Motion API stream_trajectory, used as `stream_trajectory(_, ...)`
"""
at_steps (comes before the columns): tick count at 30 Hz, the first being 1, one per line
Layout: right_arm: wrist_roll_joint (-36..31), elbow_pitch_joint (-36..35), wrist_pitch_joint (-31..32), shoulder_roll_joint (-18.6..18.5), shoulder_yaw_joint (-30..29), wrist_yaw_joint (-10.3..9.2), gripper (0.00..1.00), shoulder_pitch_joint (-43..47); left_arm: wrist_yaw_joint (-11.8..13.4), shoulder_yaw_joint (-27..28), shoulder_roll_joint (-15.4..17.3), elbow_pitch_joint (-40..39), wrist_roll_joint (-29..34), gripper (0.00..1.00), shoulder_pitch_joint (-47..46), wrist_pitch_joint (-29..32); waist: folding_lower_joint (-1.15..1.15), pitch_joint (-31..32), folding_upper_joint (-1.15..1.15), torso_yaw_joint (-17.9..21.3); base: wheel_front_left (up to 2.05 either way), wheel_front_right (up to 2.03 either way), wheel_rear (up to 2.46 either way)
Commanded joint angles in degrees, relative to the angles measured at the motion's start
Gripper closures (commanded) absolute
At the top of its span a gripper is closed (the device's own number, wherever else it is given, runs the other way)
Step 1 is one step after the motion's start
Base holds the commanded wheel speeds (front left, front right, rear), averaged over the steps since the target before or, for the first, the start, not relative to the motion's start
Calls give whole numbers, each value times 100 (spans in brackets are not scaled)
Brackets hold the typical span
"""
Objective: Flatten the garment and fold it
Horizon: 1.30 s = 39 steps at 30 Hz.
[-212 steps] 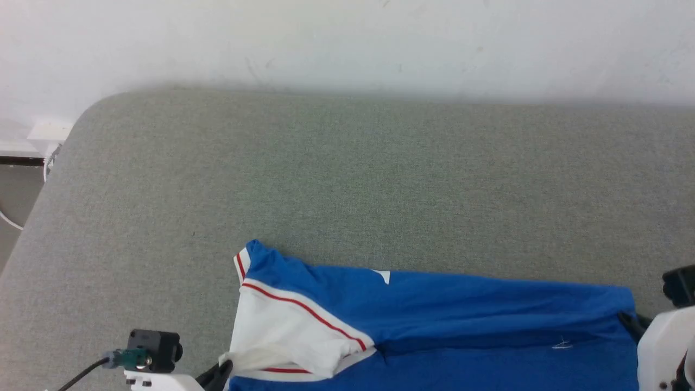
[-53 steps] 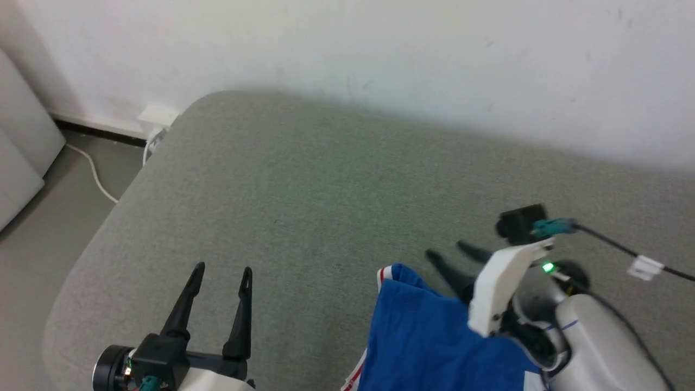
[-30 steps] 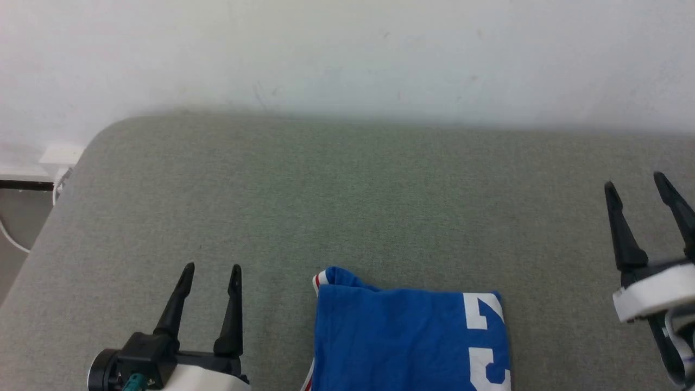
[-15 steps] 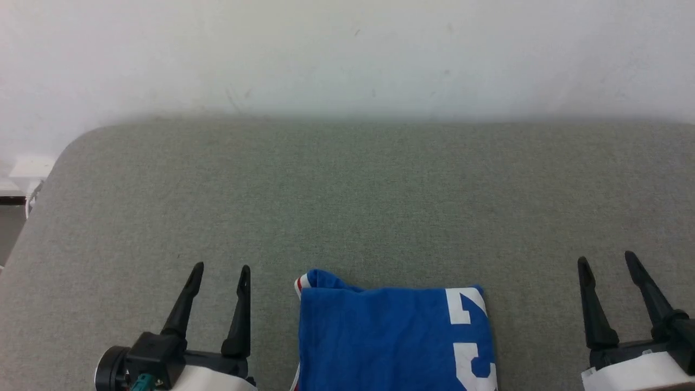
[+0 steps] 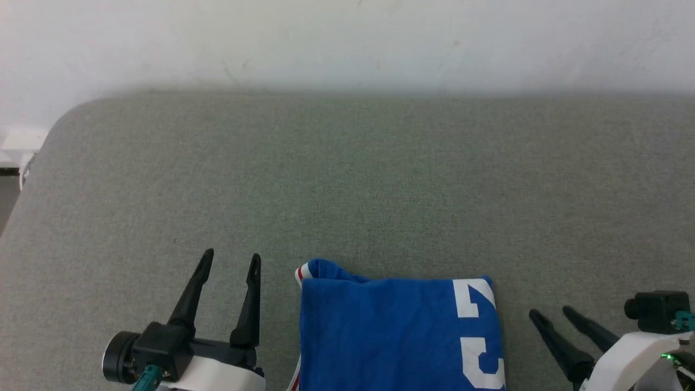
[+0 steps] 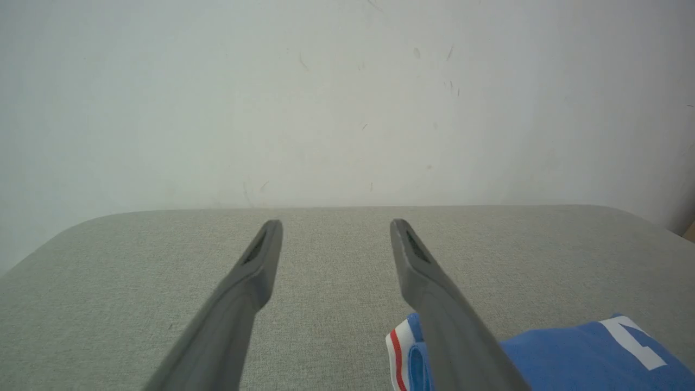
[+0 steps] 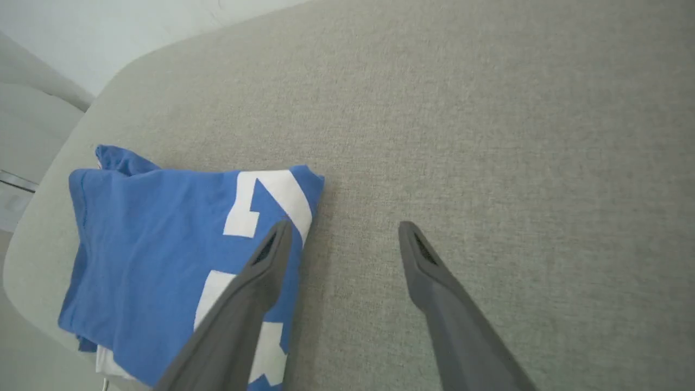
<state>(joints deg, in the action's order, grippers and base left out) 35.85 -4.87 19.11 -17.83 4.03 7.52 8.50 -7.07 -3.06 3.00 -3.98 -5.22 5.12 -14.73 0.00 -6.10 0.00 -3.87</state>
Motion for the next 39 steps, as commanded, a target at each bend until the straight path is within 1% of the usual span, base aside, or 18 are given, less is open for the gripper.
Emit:
stream_trajectory(1,267,-39,306,-59,14,-3,0,7,-33,-7,-13,17,63,0,-119,-27,0,-156,0,-93,0,0,0)
stream_trajectory(4,757,13,989,-50,29,-3,0,-56,-36,-44,-13,70,93,0,-213,-27,0,-265,0,-195,0,0,0)
stream_trajectory(8,1183,109,1572,95,262,-3,0,-214,-38,-82,-10,117,111,0,-322,-27,0,-374,0,-332,0,0,0)
stream_trajectory(11,1214,226,1707,154,363,-3,0,-309,-39,-107,-1,139,113,0,-361,-27,0,-419,0,-399,0,0,0)
stream_trajectory(15,1004,614,1829,225,562,-3,0,-518,-40,-152,15,175,113,0,-413,-27,0,-484,0,-519,0,0,0)
stream_trajectory(21,784,1168,1837,393,975,-3,0,-841,-41,-222,42,242,92,0,-438,-27,0,-512,0,-642,0,0,0)
stream_trajectory(22,781,1240,1822,415,1039,-3,7,-874,-41,-236,46,257,90,0,-442,-27,0,-503,0,-657,0,0,0)
stream_trajectory(23,767,1303,1803,424,1098,-3,57,-901,-41,-247,48,271,88,0,-444,-27,0,-490,0,-670,0,0,0)
stream_trajectory(24,740,1352,1764,420,1154,-3,75,-930,-41,-253,49,285,86,0,-444,-27,0,-473,0,-679,0,0,0)
stream_trajectory(25,718,1395,1708,416,1198,-3,100,-953,-41,-253,48,297,84,0,-439,-27,0,-447,0,-682,0,0,0)
stream_trajectory(29,658,1501,1471,381,1303,-3,100,-1025,-41,-257,42,269,52,0,-396,-27,0,-304,0,-657,0,0,0)
stream_trajectory(32,491,1462,1285,242,1346,-3,100,-1093,-41,-278,33,204,25,0,-356,-27,0,-193,0,-610,0,0,0)
stream_trajectory(36,-38,1306,976,-37,1385,-3,100,-1311,-41,-332,21,127,15,0,-324,-27,0,-71,0,-444,0,0,0)
stream_trajectory(39,-683,1133,910,-398,1583,-3,100,-1632,-40,-350,8,57,-12,0,-296,-27,0,-56,0,-171,0,0,0)
